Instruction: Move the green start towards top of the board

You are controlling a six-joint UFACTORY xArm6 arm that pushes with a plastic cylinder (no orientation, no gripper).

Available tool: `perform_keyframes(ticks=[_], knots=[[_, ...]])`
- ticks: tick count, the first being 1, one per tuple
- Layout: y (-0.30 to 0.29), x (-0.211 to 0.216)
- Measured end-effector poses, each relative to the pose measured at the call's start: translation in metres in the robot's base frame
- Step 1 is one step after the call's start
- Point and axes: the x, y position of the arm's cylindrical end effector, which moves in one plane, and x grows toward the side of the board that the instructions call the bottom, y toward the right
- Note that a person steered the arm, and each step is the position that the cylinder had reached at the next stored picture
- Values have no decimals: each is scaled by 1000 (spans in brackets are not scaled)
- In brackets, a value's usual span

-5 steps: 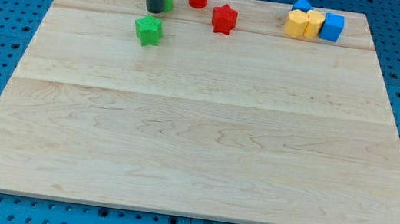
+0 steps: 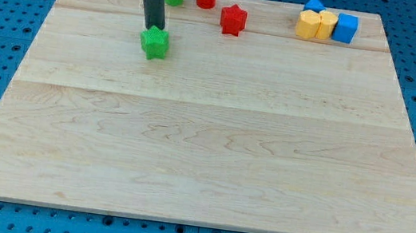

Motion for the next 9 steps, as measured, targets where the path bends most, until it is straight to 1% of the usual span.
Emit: perform_keyframes(ticks=[1, 2, 3, 4, 5, 6, 7, 8, 9], knots=[[1, 32], [33, 84], [93, 118], [68, 130], [17, 130], [-17, 159], [-67, 174], [-72, 139], [-69, 130]])
